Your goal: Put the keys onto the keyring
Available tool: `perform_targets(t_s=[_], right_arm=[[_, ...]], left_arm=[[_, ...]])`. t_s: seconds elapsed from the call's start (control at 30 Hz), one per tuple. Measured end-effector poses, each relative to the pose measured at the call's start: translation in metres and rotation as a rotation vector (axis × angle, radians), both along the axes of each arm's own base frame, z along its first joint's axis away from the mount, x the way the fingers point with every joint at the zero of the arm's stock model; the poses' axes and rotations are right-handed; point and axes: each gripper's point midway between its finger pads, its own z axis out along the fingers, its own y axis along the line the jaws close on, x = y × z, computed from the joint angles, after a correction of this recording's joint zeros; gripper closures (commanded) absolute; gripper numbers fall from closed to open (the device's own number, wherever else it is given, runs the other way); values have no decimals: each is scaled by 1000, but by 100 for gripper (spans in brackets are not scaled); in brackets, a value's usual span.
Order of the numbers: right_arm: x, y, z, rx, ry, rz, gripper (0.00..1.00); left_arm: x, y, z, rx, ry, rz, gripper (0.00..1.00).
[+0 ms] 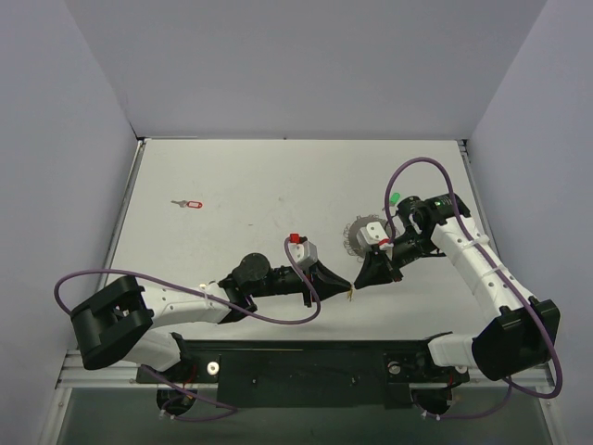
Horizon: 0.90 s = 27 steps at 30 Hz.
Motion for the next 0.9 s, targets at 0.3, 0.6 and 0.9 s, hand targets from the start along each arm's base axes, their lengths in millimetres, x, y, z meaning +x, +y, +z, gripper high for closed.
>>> perform_targets(t_s=[0.3,0.6,0.9], right_arm=[[0,0,0,1,2,-1,100],[1,-2,-1,-8,15,-16,80],[1,-3,-3,-27,63,-35,78]], left_arm=[[1,-1,-1,8,2,3,100],[9,-5,-2,78,53,38,100],[11,-7,-8,164,100,52,100]])
